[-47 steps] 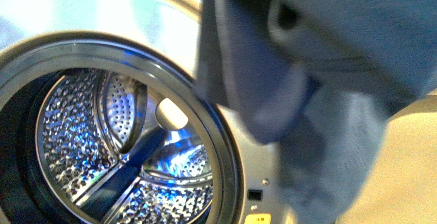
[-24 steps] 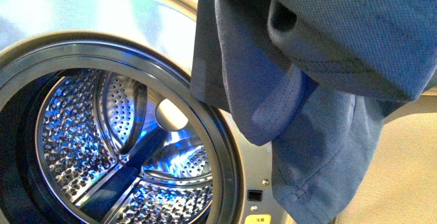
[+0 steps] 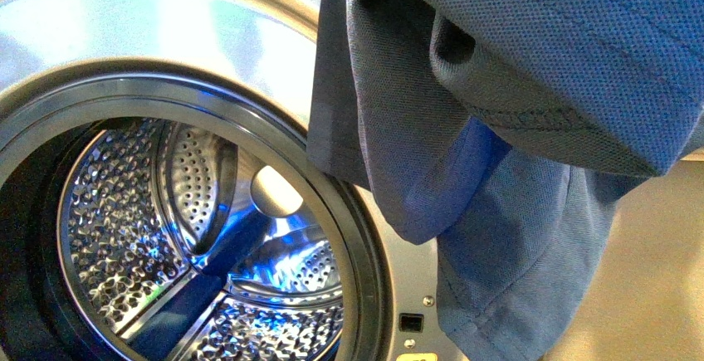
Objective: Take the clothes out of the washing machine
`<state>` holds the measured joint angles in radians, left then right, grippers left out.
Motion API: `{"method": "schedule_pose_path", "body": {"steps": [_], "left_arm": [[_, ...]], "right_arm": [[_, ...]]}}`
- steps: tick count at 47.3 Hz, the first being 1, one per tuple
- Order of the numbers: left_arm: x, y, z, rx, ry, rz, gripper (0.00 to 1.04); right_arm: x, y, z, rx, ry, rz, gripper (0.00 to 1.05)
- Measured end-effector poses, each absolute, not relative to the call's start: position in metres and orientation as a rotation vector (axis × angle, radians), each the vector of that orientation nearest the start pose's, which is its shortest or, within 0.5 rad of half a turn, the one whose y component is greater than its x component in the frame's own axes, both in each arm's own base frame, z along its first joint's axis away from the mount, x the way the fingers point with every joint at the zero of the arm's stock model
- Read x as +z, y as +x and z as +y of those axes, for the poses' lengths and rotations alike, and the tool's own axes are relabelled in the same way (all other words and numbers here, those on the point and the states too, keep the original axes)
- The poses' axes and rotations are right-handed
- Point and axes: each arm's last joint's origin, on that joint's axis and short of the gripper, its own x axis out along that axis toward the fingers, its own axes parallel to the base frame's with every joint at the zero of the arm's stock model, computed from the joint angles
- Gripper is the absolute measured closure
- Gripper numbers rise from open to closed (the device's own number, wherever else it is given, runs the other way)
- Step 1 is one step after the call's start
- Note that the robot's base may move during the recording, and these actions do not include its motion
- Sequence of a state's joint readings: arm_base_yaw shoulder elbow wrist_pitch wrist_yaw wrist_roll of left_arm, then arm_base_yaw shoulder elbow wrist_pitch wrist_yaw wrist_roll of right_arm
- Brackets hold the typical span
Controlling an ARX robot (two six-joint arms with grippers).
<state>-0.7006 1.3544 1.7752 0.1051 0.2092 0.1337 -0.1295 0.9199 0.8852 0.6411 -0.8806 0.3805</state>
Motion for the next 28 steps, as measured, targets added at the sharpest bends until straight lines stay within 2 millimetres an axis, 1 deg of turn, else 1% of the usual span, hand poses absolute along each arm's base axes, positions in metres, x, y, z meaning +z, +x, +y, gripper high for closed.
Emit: {"method": "schedule_pose_path", "body": {"steps": [7,13,22,28], "left_arm": [[0.564,0.184,-0.163,-0.85,-0.011,-0.585,0.94],[0.564,0.184,-0.163,-0.849,-0.011,-0.585,0.94],[0.564,0.184,-0.163,-0.849,-0.011,-0.585,0.94],[0.564,0.184,-0.163,-0.849,-0.011,-0.585,0.94]], "right_arm": [[0.426,0.192,0.001,0.917,0.046,-0.39,0.08],[0.428,0.204,0.008,0.988,0.069,-0.373,0.08],[0.424,0.216,0.028,1.045,0.128,-0.328,0.08],[0.423,0.217,0.044,1.078,0.158,-0.325,0.08]]}}
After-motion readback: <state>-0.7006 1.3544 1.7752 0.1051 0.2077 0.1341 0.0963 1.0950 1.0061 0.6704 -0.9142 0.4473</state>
